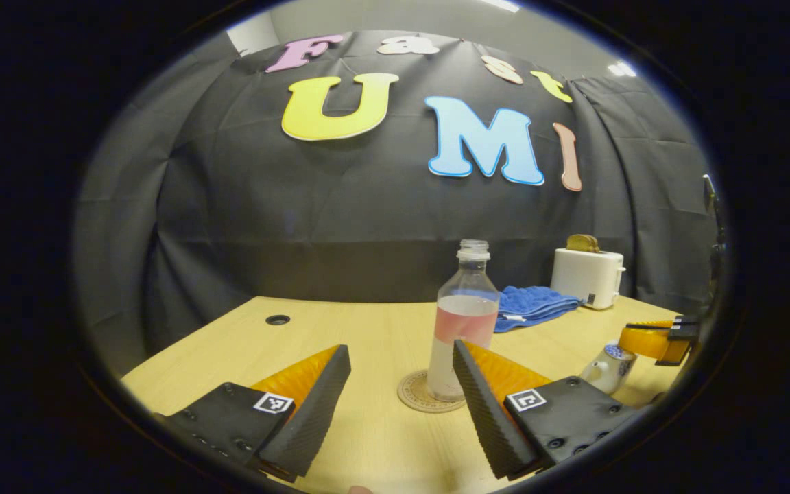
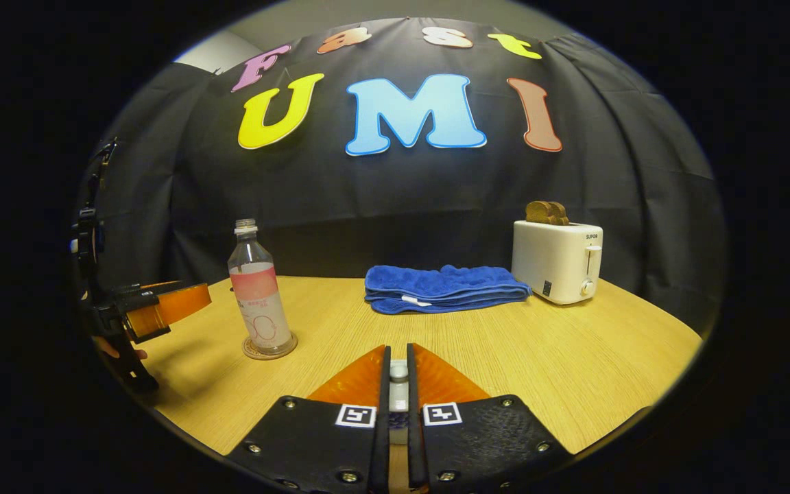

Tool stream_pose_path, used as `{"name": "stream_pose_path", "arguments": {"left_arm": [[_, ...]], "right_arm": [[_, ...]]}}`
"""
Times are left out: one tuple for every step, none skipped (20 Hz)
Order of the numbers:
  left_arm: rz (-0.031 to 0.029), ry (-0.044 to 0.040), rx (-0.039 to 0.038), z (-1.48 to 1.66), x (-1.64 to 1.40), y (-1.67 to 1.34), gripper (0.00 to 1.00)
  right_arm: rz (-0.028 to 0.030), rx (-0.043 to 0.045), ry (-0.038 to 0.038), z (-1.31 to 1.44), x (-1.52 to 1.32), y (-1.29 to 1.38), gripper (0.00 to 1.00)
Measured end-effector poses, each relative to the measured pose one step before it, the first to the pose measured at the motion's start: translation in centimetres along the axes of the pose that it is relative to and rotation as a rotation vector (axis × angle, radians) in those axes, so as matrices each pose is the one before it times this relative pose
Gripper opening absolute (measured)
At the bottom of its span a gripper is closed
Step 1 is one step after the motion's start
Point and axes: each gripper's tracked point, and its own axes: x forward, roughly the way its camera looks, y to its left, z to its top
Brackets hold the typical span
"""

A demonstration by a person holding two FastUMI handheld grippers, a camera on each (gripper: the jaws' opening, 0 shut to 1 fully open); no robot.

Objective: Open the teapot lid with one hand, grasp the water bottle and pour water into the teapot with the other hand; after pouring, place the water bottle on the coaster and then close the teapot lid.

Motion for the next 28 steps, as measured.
{"name": "stream_pose_path", "arguments": {"left_arm": [[-0.00546,-0.00284,0.00031,0.127,-0.060,-0.153,1.00],[-0.00624,-0.00585,-0.00153,0.095,-0.090,-0.325,1.00],[-0.00121,-0.00348,-0.00654,0.076,-0.157,-0.362,1.00],[0.00090,-0.00083,-0.01174,0.062,-0.383,-0.306,1.00],[0.00091,0.00218,-0.01376,0.001,-0.340,-0.211,1.00],[0.00192,0.00097,-0.01089,-0.123,-0.288,-0.213,1.00],[0.00373,0.00137,-0.00600,0.067,-0.626,-0.221,1.00],[0.00273,-0.00270,-0.00136,0.131,-0.900,-0.146,1.00],[0.00027,-0.00837,0.00568,0.308,-0.818,-0.284,1.00],[0.00160,-0.00651,0.01073,0.364,-0.834,-0.258,1.00],[0.00245,-0.00588,0.00861,0.348,-0.745,-0.323,1.00],[0.00169,-0.00916,0.00211,0.471,-0.948,-0.250,1.00],[0.00101,-0.00807,-0.00275,0.442,-0.805,-0.220,1.00],[0.00263,-0.00638,-0.00569,0.336,-0.904,-0.259,1.00],[0.00445,-0.00363,-0.00301,0.160,-0.769,-0.176,1.00],[0.00150,-0.00676,-0.00182,0.057,-0.662,-0.264,1.00],[0.00169,-0.00735,-0.00114,0.099,-0.556,-0.333,1.00],[-0.00121,-0.00336,-0.00003,0.075,-0.451,-0.210,1.00],[-0.00304,0.00079,0.00144,-0.067,-0.429,-0.266,1.00],[0.00020,-0.00109,0.00229,-0.203,-0.317,-0.209,1.00],[-0.00101,-0.00045,0.00365,-0.003,-0.290,-0.152,1.00],[0.00358,-0.00143,0.00351,-0.134,-0.214,-0.096,1.00],[0.00217,-0.00212,0.00245,-0.016,-0.160,-0.154,1.00],[-0.00119,0.00043,0.00128,-0.248,-0.071,-0.184,1.00],[-0.00252,0.00179,0.00143,-0.119,-0.096,-0.224,1.00],[-0.00030,0.00414,0.00163,-0.284,-0.069,-0.154,1.00],[0.00150,0.00172,0.00065,-0.186,-0.006,-0.018,1.00],[0.00175,-0.00011,-0.00051,-0.288,0.043,-0.127,1.00]], "right_arm": [[-0.00091,-0.00150,-0.01349,0.216,-0.121,-0.024,0.24],[-0.00801,-0.00253,-0.01508,0.641,-0.210,-0.042,0.33],[-0.00720,-0.00020,-0.01496,0.303,-0.223,-0.296,0.40],[-0.00463,0.00008,-0.01151,0.571,-0.187,0.041,0.41],[-0.00058,-0.00250,-0.00650,0.159,-0.312,-0.020,0.41],[0.00172,-0.00496,-0.00490,0.452,-0.332,0.284,0.41],[0.00125,-0.00437,-0.00756,0.181,-0.628,0.035,0.41],[0.00112,-0.00360,-0.00848,0.558,-0.471,0.251,0.41],[0.00219,-0.00235,-0.00905,0.167,-0.632,0.104,0.41],[0.00340,-0.00245,-0.00518,0.376,-0.453,0.327,0.41],[0.00590,-0.00153,-0.00526,0.115,-0.690,0.201,0.41],[0.00584,-0.00037,-0.00534,0.364,-0.485,0.368,0.41],[0.00371,0.00145,-0.00787,0.193,-0.716,0.067,0.41],[0.00208,0.00171,-0.00543,0.242,-0.527,0.266,0.41],[0.00424,0.00182,-0.00351,-0.063,-0.614,0.108,0.41],[0.00337,0.00038,-0.00166,0.169,-0.358,0.268,0.41],[0.00311,-0.00055,-0.00188,0.007,-0.602,0.032,0.41],[0.00138,0.00034,-0.00365,0.210,-0.327,0.211,0.41],[0.00042,-0.00127,-0.00280,-0.145,-0.427,-0.057,0.41],[-0.00022,-0.00147,-0.00306,0.156,-0.258,0.113,0.41],[-0.00093,-0.00031,-0.00167,-0.107,-0.395,-0.094,0.41],[0.00077,-0.00004,-0.00064,0.146,-0.138,0.109,0.41],[-0.00151,0.00025,-0.00017,-0.174,-0.271,-0.113,0.41],[-0.00184,0.00030,0.00045,0.047,-0.025,0.016,0.40],[-0.00226,0.00164,0.00070,-0.216,-0.199,-0.194,0.40],[-0.00234,0.00186,0.00307,-0.046,0.062,0.016,0.40],[-0.00131,0.00173,0.00337,-0.294,-0.156,-0.140,0.41],[-0.00122,0.00165,0.00414,-0.111,0.128,0.098,0.41]]}}
